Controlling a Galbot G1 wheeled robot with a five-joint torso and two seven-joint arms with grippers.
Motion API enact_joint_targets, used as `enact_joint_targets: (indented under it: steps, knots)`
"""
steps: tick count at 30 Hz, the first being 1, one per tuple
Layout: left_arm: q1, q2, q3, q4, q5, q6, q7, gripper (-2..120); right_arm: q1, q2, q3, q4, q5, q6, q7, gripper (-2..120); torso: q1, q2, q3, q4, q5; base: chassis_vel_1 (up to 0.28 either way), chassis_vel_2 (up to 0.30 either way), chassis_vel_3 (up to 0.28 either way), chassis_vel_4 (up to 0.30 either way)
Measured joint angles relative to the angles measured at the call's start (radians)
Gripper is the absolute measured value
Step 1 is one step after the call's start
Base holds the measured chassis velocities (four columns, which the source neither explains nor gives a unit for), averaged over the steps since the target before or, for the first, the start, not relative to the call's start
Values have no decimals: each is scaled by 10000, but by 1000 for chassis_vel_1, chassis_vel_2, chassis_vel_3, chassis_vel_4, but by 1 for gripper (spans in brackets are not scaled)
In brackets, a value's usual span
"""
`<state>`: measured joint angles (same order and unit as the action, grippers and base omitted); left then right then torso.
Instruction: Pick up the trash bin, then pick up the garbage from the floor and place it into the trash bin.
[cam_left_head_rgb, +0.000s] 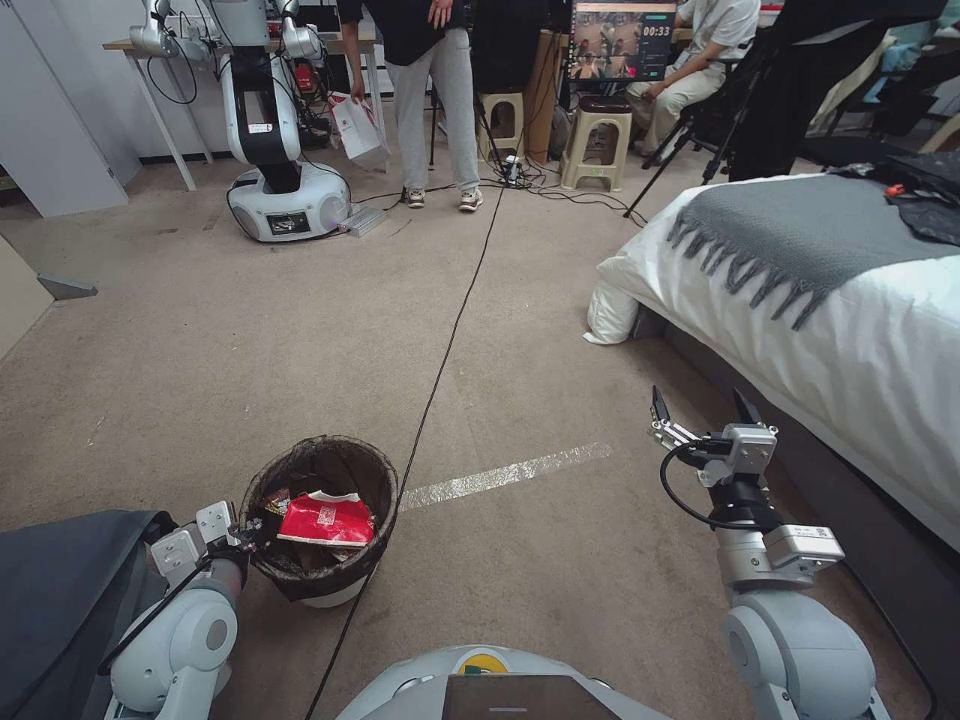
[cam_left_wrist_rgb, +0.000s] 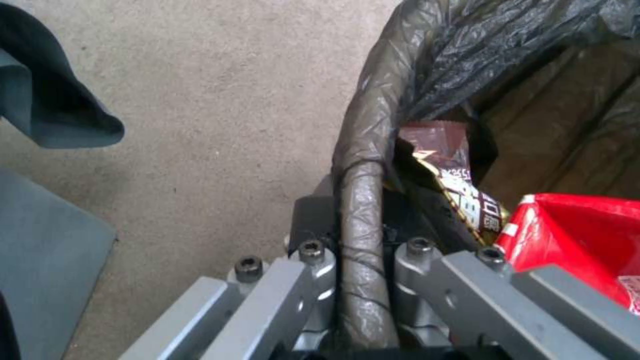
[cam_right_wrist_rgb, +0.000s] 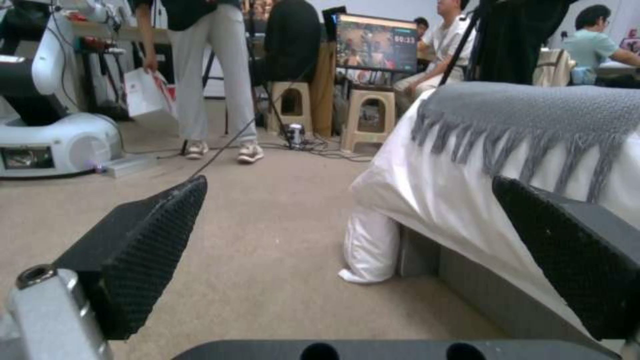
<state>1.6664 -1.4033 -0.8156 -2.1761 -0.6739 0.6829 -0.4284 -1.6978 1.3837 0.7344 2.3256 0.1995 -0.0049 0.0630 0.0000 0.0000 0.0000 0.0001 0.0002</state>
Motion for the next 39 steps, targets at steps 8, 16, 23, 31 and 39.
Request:
enact_joint_targets:
  steps: [8, 16, 23, 31, 39]
  knots:
    - [-2, 13, -30, 57, -17, 19, -11, 4, 2, 1, -9, 21, -19, -11, 4, 100, 0, 0, 0, -1, -2, 0, 0, 0, 0]
    - [4, 29, 5, -55, 10, 57, -168, 21, 19, -11, -30, 23, -21, -23, 8, 100, 0, 0, 0, -3, -5, 0, 0, 0, 0]
    - [-1, 91, 57, -466, 82, 143, -275, 48, 50, -28, -92, 18, -20, -47, 17, 100, 0, 0, 0, -1, -3, 0, 0, 0, 0]
    - [-80, 206, 121, -993, 368, 237, -599, 74, 97, -63, -113, 14, 0, -92, 28, 100, 0, 0, 1, -1, -3, 0, 0, 0, 0]
    - [-150, 327, 231, -1661, 789, 263, -730, 99, 149, -64, -182, -12, 18, -116, 39, 100, 0, 0, 0, -1, -2, 0, 0, 0, 0]
